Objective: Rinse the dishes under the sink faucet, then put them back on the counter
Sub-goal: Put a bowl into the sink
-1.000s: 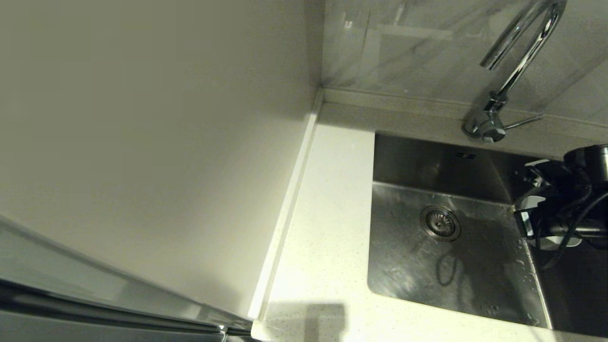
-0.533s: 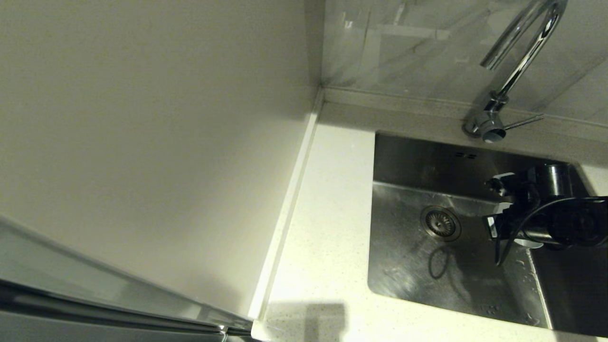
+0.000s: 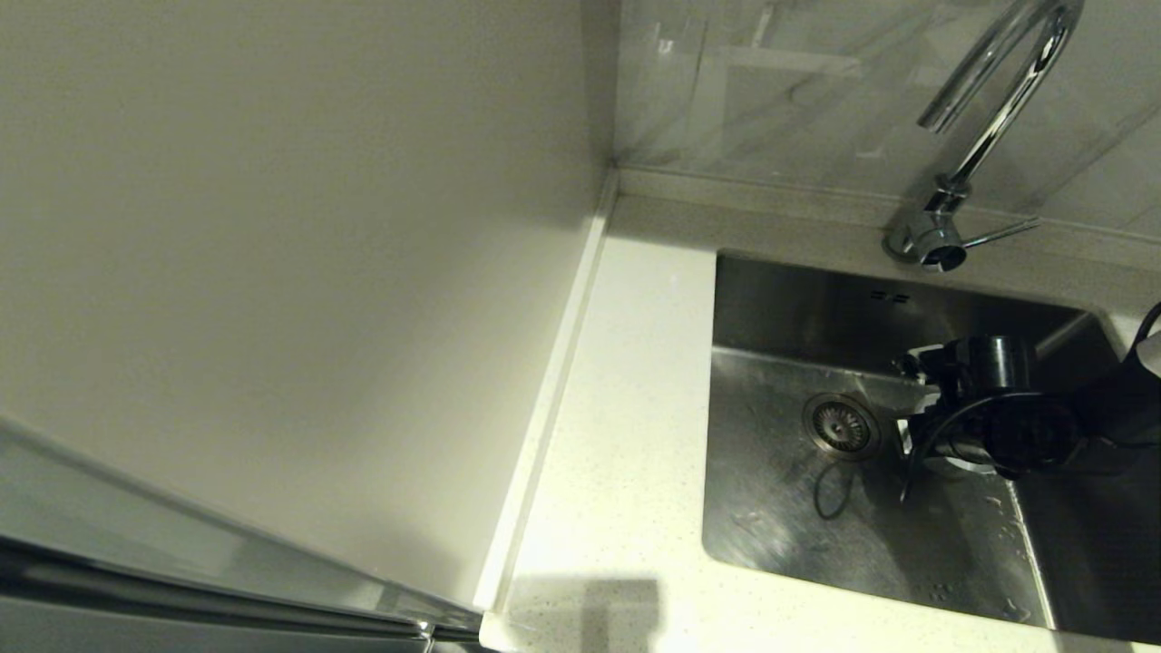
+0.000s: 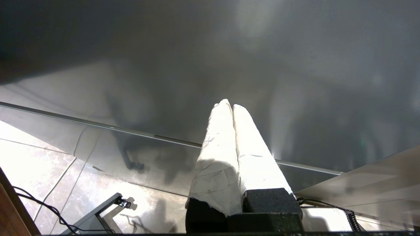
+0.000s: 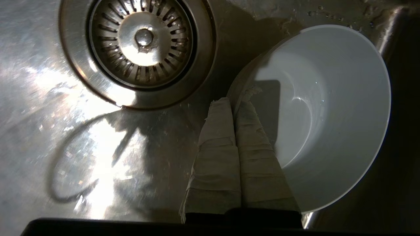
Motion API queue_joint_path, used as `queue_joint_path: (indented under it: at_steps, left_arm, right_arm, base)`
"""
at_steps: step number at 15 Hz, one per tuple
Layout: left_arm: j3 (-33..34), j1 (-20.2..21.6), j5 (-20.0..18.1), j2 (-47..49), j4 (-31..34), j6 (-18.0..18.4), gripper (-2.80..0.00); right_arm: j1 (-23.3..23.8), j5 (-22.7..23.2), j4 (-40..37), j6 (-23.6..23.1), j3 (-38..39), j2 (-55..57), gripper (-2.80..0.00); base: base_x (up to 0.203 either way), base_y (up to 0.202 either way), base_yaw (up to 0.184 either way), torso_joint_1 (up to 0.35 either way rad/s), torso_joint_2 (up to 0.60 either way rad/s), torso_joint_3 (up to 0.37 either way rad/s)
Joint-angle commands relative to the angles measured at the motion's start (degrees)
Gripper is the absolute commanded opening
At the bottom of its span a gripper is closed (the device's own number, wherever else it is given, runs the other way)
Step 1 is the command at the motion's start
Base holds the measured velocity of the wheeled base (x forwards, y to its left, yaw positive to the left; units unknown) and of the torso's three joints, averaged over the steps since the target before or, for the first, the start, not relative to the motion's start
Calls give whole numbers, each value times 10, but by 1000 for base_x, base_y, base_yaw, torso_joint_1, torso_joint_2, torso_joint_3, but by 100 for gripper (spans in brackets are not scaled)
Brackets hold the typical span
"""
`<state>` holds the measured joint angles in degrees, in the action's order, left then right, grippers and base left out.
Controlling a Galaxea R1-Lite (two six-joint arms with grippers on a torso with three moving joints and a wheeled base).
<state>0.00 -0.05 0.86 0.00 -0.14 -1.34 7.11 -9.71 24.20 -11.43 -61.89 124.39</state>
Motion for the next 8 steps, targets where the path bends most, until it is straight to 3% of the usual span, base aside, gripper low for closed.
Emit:
queue_joint_path:
  at_steps: [1, 8]
  left_arm:
    - [0, 0, 0, -2, 0, 0, -280]
    - [0, 0, 0, -2, 0, 0, -280]
  right_arm:
    - [0, -5, 3, -1, -24, 42, -280]
    - [0, -32, 32, -1, -59, 81, -280]
  base:
    - [0, 0, 0, 0, 0, 0]
    - [0, 0, 0, 0, 0, 0]
